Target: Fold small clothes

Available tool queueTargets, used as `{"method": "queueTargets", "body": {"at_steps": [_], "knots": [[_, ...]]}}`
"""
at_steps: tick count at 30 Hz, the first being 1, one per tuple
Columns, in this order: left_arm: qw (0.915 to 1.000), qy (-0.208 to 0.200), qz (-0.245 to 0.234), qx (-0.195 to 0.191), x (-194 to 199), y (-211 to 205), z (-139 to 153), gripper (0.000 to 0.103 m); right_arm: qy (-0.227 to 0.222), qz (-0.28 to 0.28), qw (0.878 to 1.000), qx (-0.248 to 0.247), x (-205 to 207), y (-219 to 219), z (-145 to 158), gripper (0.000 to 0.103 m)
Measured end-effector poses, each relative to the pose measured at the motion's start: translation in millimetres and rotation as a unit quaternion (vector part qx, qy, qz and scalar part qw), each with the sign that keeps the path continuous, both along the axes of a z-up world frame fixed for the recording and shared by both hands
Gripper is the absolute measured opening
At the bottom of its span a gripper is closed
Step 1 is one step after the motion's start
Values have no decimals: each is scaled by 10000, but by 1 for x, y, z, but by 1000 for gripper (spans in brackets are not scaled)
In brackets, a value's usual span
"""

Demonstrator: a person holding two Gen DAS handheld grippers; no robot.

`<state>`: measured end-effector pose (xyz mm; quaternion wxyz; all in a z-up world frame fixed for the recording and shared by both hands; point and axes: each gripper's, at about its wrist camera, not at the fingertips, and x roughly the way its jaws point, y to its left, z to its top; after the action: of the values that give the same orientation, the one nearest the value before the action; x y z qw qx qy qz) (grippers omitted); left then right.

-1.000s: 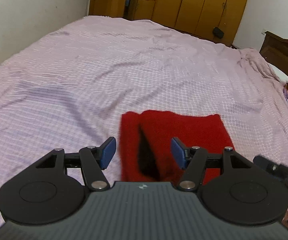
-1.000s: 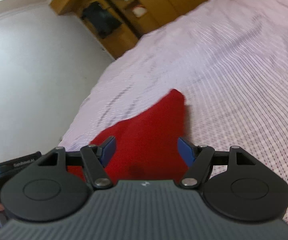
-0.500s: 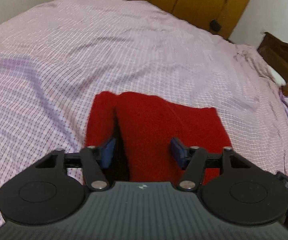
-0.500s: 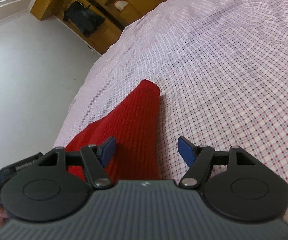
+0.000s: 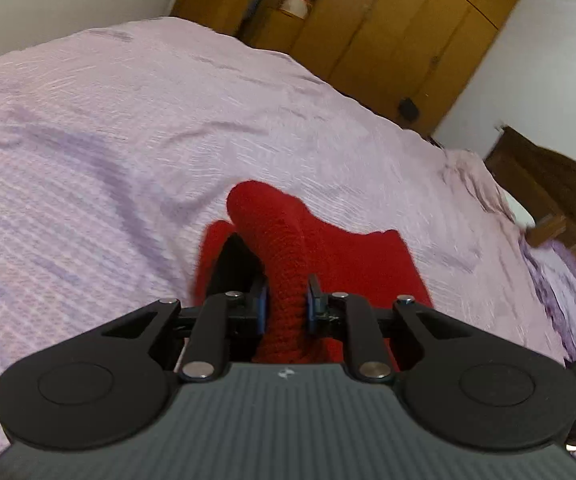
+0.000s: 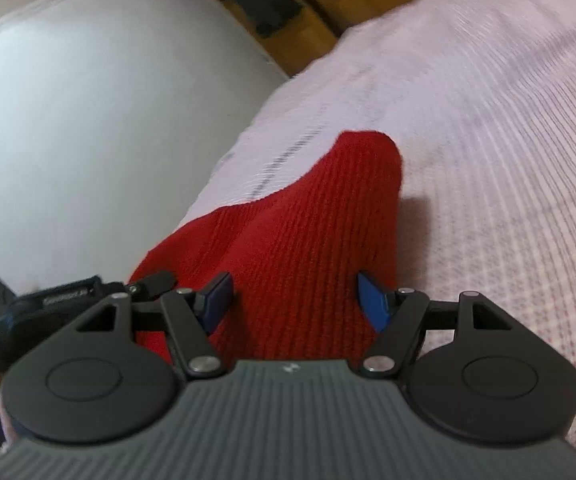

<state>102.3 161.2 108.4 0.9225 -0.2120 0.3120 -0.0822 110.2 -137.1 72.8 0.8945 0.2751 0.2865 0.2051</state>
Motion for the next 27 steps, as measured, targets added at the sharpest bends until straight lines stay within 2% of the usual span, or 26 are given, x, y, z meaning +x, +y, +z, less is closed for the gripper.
{"method": "queueTargets", "body": {"at_steps": [3,7,10,16,19,21,24,25,27], "knots": [[9995,287,120,-31,4,14,-13,21,-177,45,9976,-674,-4,26,11,70],[9976,607,138,292,14,12,-42,22,-220,8,9811,-1925,-5,60,8,70],[9971,558,131,506,15,9,-49,23,-315,22,9749,-2205,-4,68,1,70],[9970,471,51,614,10,5,-37,32,-186,37,9793,-2017,-5,59,2,72],[9979,426,35,494,3,7,-30,48,-119,1,9841,-1772,-6,51,4,77],[9984,413,-48,385,-5,7,-25,65,-58,8,9885,-1511,-6,43,5,82],[9986,443,-248,127,-12,9,-26,69,-42,-18,9929,-1187,-12,30,5,86],[9985,475,-254,75,-14,10,-27,70,11,4,9939,-1099,-13,26,5,92],[9983,539,-225,72,-16,9,-30,70,202,29,9957,-905,-15,16,1,91]]}}
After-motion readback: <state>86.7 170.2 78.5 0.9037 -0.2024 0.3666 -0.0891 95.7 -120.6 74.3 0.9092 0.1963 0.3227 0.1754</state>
